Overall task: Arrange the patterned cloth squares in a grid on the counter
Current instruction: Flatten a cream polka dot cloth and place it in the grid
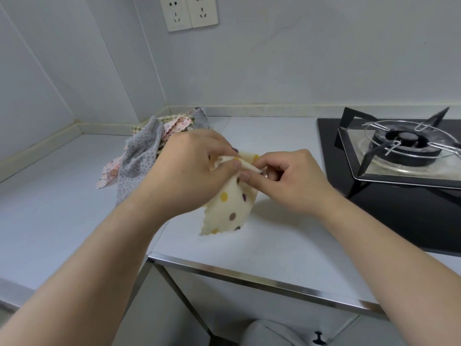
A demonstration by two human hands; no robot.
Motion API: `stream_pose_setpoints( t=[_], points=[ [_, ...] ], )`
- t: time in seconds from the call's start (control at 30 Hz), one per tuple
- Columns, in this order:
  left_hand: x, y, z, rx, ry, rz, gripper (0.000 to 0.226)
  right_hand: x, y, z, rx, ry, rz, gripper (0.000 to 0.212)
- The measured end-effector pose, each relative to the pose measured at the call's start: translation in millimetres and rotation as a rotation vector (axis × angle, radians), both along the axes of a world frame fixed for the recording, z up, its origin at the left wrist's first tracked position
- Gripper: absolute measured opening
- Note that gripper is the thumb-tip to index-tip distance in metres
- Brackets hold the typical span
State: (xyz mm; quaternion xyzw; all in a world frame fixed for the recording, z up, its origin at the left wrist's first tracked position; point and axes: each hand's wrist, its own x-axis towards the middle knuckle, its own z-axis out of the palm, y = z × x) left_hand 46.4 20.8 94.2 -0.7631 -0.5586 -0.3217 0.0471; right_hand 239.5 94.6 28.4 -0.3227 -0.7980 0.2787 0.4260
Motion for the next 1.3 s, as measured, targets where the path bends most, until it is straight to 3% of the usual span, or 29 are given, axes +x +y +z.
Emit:
stream_pose_setpoints(
  t=[0.1,0.27,0.43,0.57,0.77,1.0,1.1,1.3],
  points=[
    [-7,0,5,-0.026,-0.012,0.027,0.010,3,4,0,0.043,-0.176,-0.079,0.026],
    [-29,1,13,-0.103,-0.186,0.068,0.014,1,2,3,0.101,-0.410,-0.080,0.039],
    [-44,10,8,-0.182,-0.300,0.128,0.009,-1,-1,2,0.096,-0.258,0.188,0.033],
    [-51,13,4,-0.220,-0.365,0.109,0.010,-4,-1,-1,0.143,-0.131,0.221,0.030],
    [-57,12,5,-0.297,-0.467,-0.021,0.010,-5,-3,-3,0.236,-0.185,0.226,0.034],
    [-61,16,-3,-0.347,-0.483,-0.030,0.007,-3,-12,9,0.016,-0.003,0.422,0.019],
    [-64,22,-12,-0.385,-0.377,-0.024,0.013,-4,-15,7,-0.061,-0.002,0.465,0.023],
    [-64,27,-19,-0.372,-0.379,-0.035,0.019,-3,-13,3,-0.162,-0.067,0.482,0.020]
  ],
)
